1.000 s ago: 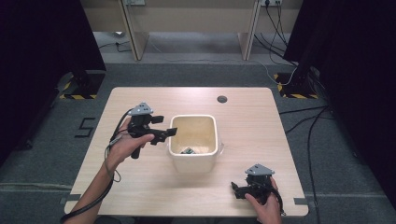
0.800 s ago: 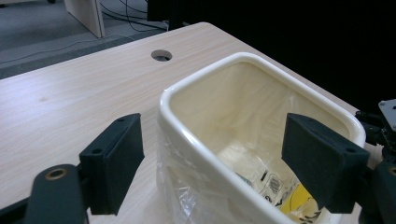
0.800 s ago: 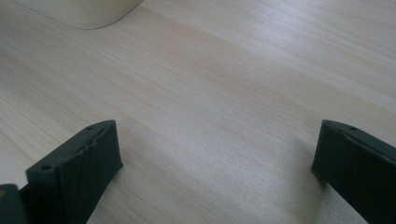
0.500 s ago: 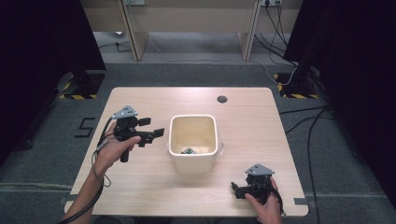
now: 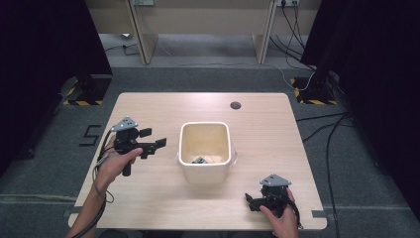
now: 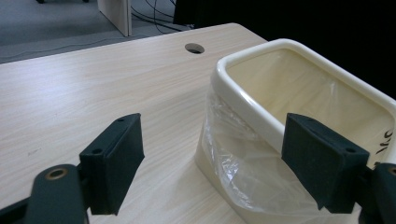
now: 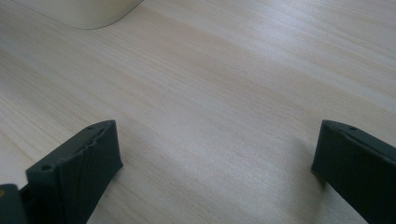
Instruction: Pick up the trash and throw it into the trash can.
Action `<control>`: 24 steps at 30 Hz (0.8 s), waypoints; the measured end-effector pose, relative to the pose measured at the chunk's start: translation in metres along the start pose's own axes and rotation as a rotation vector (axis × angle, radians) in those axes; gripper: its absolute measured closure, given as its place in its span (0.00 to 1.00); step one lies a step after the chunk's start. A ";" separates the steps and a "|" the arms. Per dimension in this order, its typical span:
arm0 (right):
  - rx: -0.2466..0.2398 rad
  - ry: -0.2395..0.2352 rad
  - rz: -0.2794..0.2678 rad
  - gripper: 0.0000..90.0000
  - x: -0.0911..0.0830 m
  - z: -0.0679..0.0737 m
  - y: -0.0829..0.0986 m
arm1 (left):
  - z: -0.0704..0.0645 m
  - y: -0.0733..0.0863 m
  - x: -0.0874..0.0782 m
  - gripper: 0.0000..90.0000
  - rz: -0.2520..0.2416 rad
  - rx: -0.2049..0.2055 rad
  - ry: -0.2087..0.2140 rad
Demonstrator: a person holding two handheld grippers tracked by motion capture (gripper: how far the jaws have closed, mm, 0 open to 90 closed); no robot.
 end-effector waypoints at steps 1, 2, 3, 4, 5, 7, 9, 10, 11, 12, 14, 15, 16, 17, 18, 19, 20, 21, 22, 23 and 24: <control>0.000 0.000 0.000 0.01 0.000 0.000 0.000 | 0.001 0.001 0.000 0.22 -0.001 -0.001 0.001; 0.000 0.000 0.000 0.01 0.000 0.000 0.000 | 0.001 0.003 0.000 0.22 -0.001 -0.004 -0.001; -0.002 0.000 0.000 0.01 0.000 0.000 0.000 | 0.002 0.005 0.001 0.22 0.000 -0.007 -0.001; 0.000 0.000 0.000 0.01 0.000 0.000 0.000 | 0.003 0.008 0.001 0.22 0.000 -0.010 -0.004; 0.000 0.000 0.000 0.01 0.000 0.000 0.000 | 0.004 0.009 0.001 0.22 -0.002 -0.012 -0.006; 0.000 0.000 0.000 0.01 0.000 0.000 0.000 | 0.006 0.013 0.002 0.22 0.000 -0.015 -0.010; 0.000 0.000 0.000 0.01 0.000 0.000 0.000 | 0.006 0.016 0.003 0.23 -0.004 -0.021 -0.010; 0.000 0.000 0.000 0.01 0.000 0.000 0.000 | 0.007 0.018 0.003 0.23 -0.004 -0.020 -0.011; 0.000 0.000 0.000 0.01 0.000 0.000 0.000 | 0.007 0.020 0.004 0.23 -0.004 -0.023 -0.011; 0.000 0.000 0.000 0.01 0.000 0.000 0.000 | 0.007 0.021 0.005 0.23 -0.003 -0.022 -0.013; 0.000 0.000 0.000 0.01 0.000 0.000 0.000 | 0.008 0.023 0.006 0.23 -0.002 -0.023 -0.014; 0.000 0.000 0.000 0.01 0.000 0.000 0.000 | 0.008 0.024 0.006 0.23 -0.002 -0.024 -0.015; 0.000 0.000 0.000 0.01 0.000 0.000 0.000 | 0.008 0.025 0.007 0.23 -0.001 -0.025 -0.014; 0.000 0.000 0.000 0.01 0.000 0.000 0.000 | 0.008 0.026 0.007 0.23 -0.001 -0.024 -0.014; 0.000 0.000 0.000 0.01 0.000 0.000 0.000 | 0.008 0.027 0.007 0.23 0.000 -0.025 -0.014; 0.000 0.000 0.000 0.01 0.000 0.000 0.000 | 0.008 0.028 0.008 0.23 -0.002 -0.025 -0.015; -0.001 0.000 0.000 0.01 0.000 0.000 0.000 | 0.008 0.029 0.008 0.23 -0.002 -0.026 -0.015; 0.001 0.000 0.000 0.01 0.000 0.000 0.000 | 0.008 0.030 0.008 0.23 0.000 -0.025 -0.016; 0.001 0.000 0.000 0.01 0.000 0.000 0.000 | 0.008 0.031 0.008 0.23 -0.001 -0.027 -0.015; 0.000 0.000 0.000 0.01 0.000 0.000 0.000 | 0.008 0.032 0.009 0.23 0.001 -0.024 -0.016; 0.001 0.000 0.000 0.01 0.000 0.000 0.000 | 0.008 0.033 0.009 0.23 0.001 -0.026 -0.017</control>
Point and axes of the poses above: each handheld gripper's, and its own axes: x roughly forward along the jaws, y roughly out of its underside, z roughly to its left, the point moved 3 cm from there along x, roughly forward along the jaws, and after that the axes turned 4 degrees about z, right-handed, at the moved point
